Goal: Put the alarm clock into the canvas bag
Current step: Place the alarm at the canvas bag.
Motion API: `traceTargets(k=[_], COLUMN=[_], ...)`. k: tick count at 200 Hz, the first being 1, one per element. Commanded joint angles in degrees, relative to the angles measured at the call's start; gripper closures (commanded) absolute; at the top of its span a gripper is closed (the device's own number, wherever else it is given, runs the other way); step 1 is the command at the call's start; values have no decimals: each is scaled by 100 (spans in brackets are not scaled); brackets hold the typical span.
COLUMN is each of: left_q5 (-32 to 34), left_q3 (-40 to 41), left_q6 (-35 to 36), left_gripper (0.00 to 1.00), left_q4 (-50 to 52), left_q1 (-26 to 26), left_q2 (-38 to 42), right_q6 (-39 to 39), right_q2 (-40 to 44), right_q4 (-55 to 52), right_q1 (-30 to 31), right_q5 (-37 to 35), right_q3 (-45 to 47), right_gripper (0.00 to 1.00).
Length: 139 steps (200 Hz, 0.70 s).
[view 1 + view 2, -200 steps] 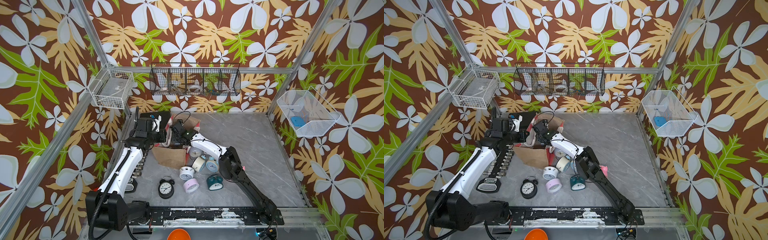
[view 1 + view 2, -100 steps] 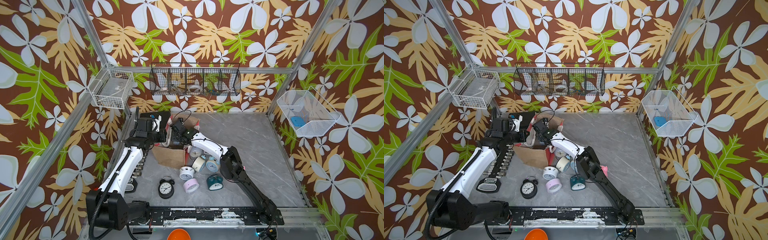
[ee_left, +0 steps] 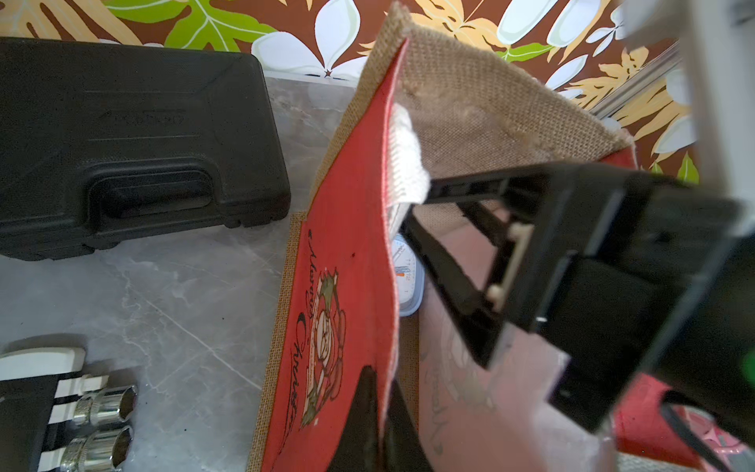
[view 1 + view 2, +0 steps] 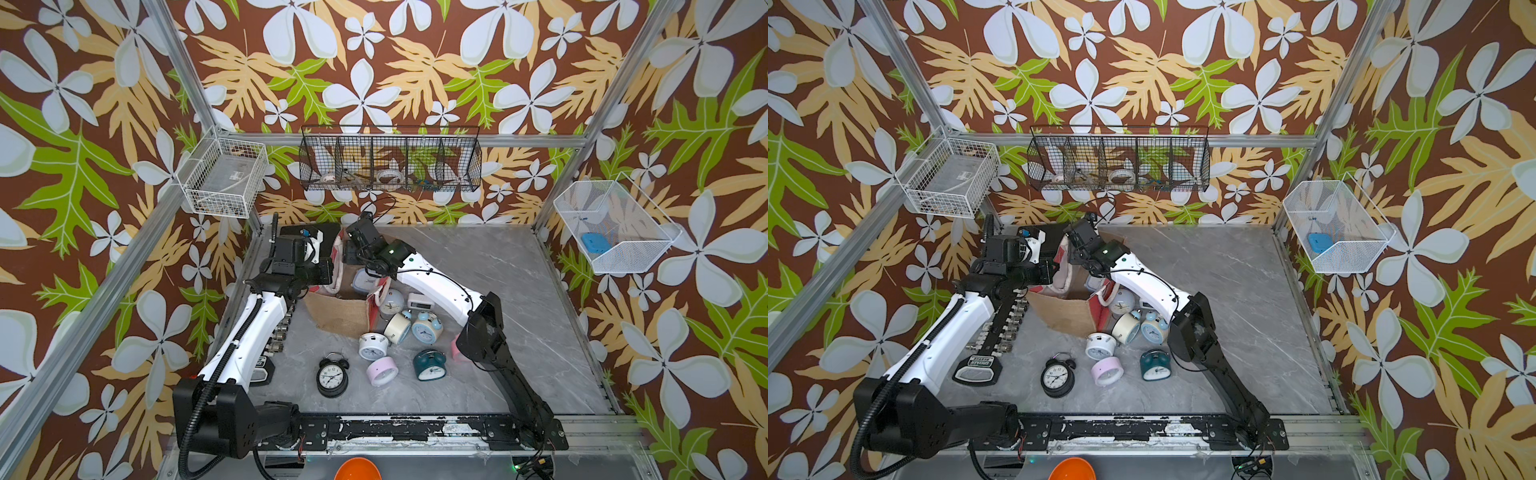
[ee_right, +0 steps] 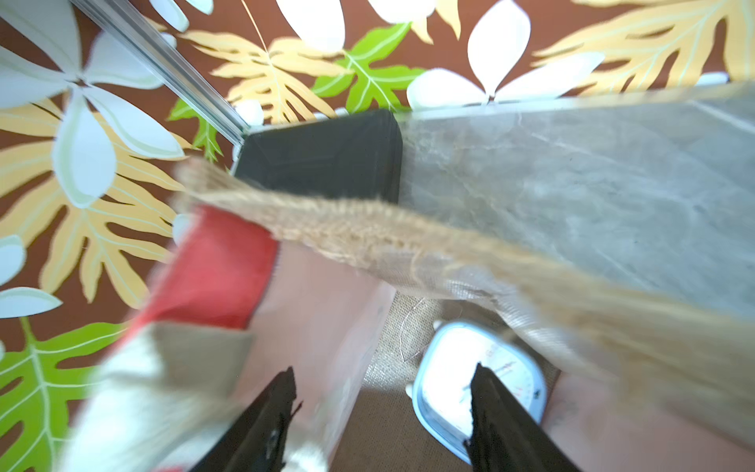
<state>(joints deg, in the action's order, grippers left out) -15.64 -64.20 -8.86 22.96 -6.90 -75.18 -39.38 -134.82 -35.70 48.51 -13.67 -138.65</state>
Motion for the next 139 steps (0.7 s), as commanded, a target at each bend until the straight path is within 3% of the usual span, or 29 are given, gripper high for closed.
traceTargets(k=[1, 42, 79, 111, 139], left_q5=[-18, 101, 206, 246, 237], left_q3=[-16, -38, -83, -79, -105], left_q6=[3, 25, 42, 52, 60], left_gripper=[100, 100, 100, 100, 100], left_q4=[-72, -23, 66, 73, 99], left_q1=[0, 7, 4, 12, 23], left_q2=[-35, -50, -99, -98, -103], right_q6=[261, 851, 1576, 3584, 5248], right_q2=[308, 908, 2065, 3156, 4035], right_q4=[14, -424, -675, -1070, -1250], right_q1=[-2, -47, -195, -319, -594], right_q5=[-170, -198, -128, 769, 1091], right_q3=[128, 303, 1616, 3092, 4482], right_gripper=[32, 36, 37, 31, 31])
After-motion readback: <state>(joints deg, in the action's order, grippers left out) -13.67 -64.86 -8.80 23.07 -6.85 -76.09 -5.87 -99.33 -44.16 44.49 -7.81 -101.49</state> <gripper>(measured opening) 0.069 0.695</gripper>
